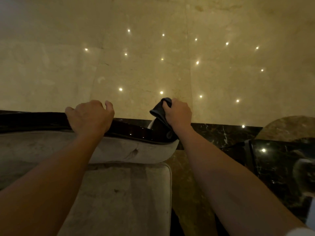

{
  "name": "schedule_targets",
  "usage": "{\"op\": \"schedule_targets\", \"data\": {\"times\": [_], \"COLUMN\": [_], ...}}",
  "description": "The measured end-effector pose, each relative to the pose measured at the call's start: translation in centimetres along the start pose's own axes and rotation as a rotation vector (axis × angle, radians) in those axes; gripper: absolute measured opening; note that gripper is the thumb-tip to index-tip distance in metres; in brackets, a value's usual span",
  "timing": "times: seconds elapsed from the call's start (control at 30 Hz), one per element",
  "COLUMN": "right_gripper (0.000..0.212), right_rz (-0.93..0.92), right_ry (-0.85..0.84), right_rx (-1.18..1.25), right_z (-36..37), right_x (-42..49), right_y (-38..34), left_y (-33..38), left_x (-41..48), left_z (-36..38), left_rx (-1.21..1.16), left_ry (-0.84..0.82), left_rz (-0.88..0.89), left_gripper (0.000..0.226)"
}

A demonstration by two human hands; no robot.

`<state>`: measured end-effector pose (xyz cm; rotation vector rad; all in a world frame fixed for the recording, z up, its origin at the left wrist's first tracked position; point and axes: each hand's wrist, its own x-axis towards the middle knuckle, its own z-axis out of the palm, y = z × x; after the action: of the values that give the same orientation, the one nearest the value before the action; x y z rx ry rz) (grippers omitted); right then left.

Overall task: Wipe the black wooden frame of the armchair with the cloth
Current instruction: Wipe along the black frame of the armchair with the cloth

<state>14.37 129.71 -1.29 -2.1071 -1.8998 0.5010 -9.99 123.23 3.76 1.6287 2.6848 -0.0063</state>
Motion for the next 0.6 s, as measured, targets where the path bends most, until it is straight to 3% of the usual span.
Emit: {"op": "schedule_targets", "data": {"times": [0.13,0.17,0.27,0.37,0.47,0.6], "right_gripper": [0.046,0.042,0.029,0.036,0.045,0.04], "right_rz": [0.484,0.507,0.268,0.284,0.526,0.792], "right_ry": [-0.016,-0.075,-0.332,-0.473,-0.587,-0.778], "right_rx": [0.269,0.213,-0.073,-0.046,0.259,0.886], "right_z": [-1.2,-1.4,-1.6,-2.9,-6.1,-10.5], "right_x": [-0.4,-1.9,-8.7,-13.9,-14.6,-13.2], "right_y": [2.6,4.2,8.2,10.4,8.4,2.3], "left_y": [-0.4,-0.5,-0.1,0.1,0.2,1.5], "left_x": [0.4,0.4,0.3,0.2,-0.1,-3.2], "left_z": [0.5,0.5,-0.1,-0.6,-1.9,-4.7], "left_rx": [-0.002,0.001,0.03,0.078,0.083,0.085], "left_ry": [0.004,0.005,0.008,-0.067,-0.116,-0.196], "left_rz": [0.001,0.004,-0.007,-0.014,0.045,0.167], "left_gripper": [0.065,0.064,0.062,0.059,0.049,0.043]}}
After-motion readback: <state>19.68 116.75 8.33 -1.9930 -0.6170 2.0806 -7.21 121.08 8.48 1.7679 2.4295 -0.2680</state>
